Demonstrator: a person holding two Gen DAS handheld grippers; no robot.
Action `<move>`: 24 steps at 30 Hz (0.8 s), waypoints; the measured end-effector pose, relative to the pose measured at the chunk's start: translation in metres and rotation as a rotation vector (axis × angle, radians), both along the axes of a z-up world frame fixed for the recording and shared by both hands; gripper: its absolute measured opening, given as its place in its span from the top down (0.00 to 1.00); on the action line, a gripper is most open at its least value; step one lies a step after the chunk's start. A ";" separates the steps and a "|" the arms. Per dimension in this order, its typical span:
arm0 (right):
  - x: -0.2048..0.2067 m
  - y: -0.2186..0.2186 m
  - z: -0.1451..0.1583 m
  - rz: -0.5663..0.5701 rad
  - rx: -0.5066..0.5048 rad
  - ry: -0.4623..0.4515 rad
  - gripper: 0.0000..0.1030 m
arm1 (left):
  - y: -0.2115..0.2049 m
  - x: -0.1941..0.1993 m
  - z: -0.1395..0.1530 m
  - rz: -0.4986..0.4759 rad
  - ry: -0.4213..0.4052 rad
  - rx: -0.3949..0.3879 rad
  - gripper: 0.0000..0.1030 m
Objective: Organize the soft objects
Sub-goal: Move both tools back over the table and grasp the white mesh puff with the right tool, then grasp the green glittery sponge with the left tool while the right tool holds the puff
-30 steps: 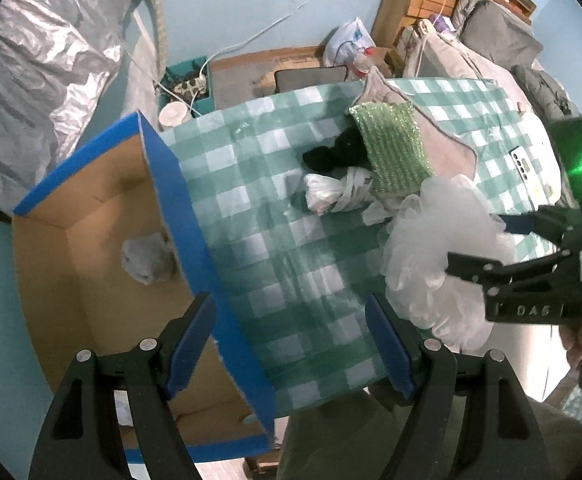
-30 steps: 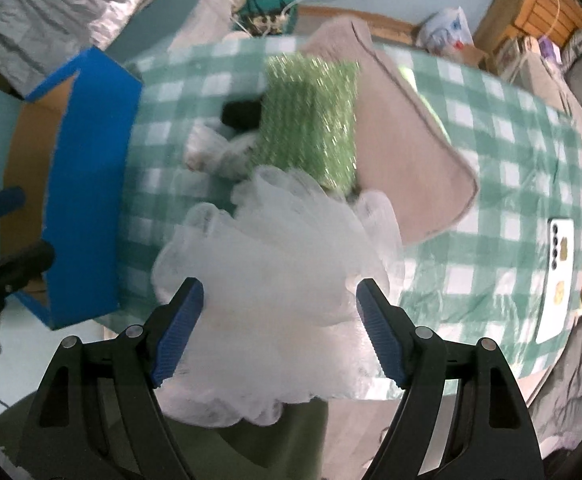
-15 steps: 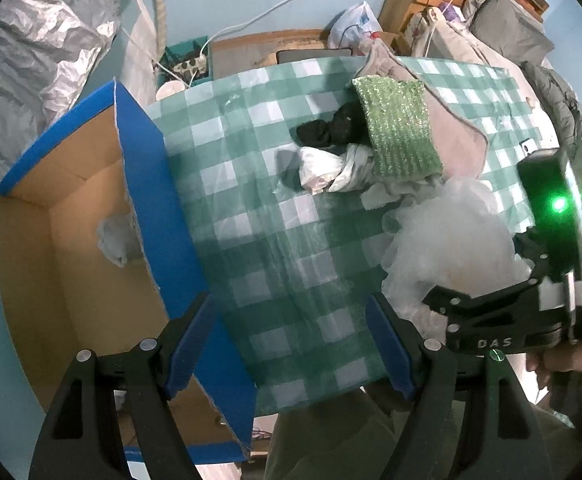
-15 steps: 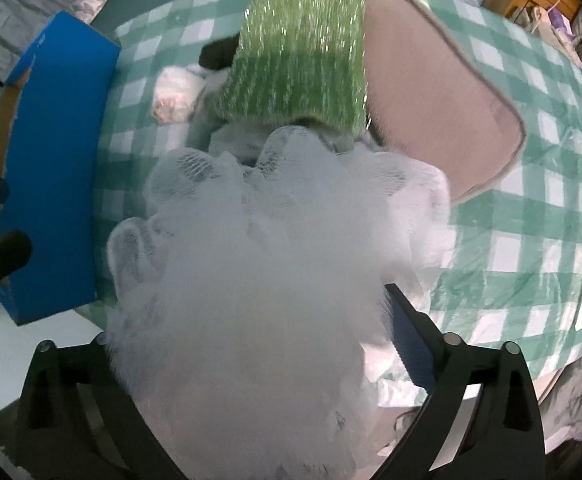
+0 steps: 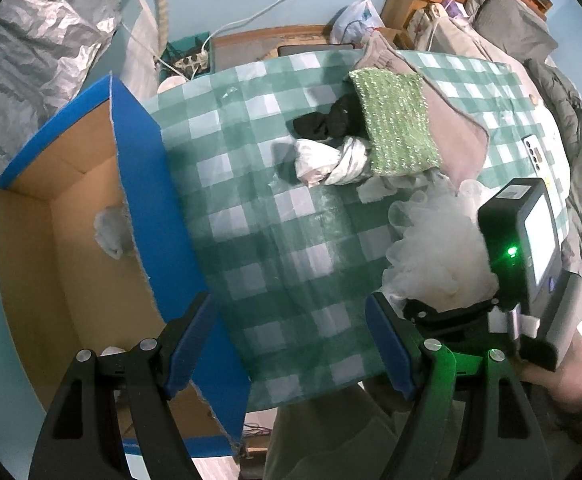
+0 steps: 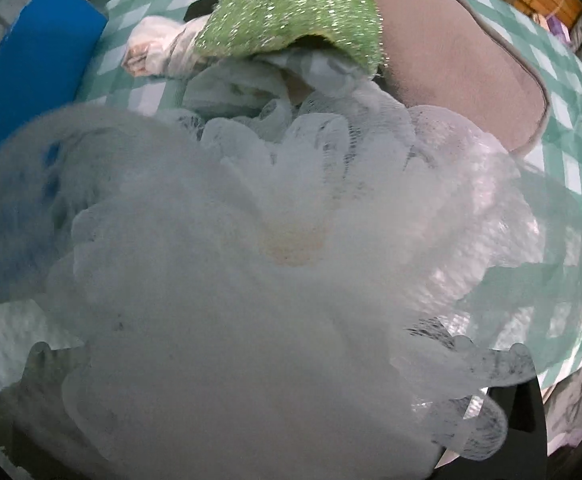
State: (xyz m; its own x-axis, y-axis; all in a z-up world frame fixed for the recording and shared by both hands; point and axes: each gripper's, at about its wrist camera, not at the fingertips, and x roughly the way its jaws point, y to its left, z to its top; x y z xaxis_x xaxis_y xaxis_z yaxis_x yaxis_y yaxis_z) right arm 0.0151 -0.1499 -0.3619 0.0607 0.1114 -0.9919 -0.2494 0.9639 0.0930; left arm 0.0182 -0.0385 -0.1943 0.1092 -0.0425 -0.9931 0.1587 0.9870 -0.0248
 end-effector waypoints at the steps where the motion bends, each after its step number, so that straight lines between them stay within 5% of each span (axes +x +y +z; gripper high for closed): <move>1: -0.001 0.001 -0.001 0.013 -0.009 -0.006 0.00 | -0.002 0.000 0.000 -0.003 0.000 -0.001 0.24; 4: -0.006 -0.001 0.002 0.028 -0.008 -0.014 0.02 | -0.005 -0.001 -0.001 -0.007 0.003 0.003 0.24; 8: -0.011 -0.010 0.015 0.021 0.037 -0.027 0.22 | -0.008 0.000 0.001 -0.006 -0.001 -0.004 0.24; 12: -0.019 -0.026 0.026 0.019 0.078 -0.036 0.31 | -0.014 0.006 0.001 -0.006 -0.003 -0.010 0.24; 24: -0.029 -0.097 0.067 -0.131 0.148 -0.105 0.34 | -0.043 0.027 0.001 -0.005 -0.015 -0.073 0.22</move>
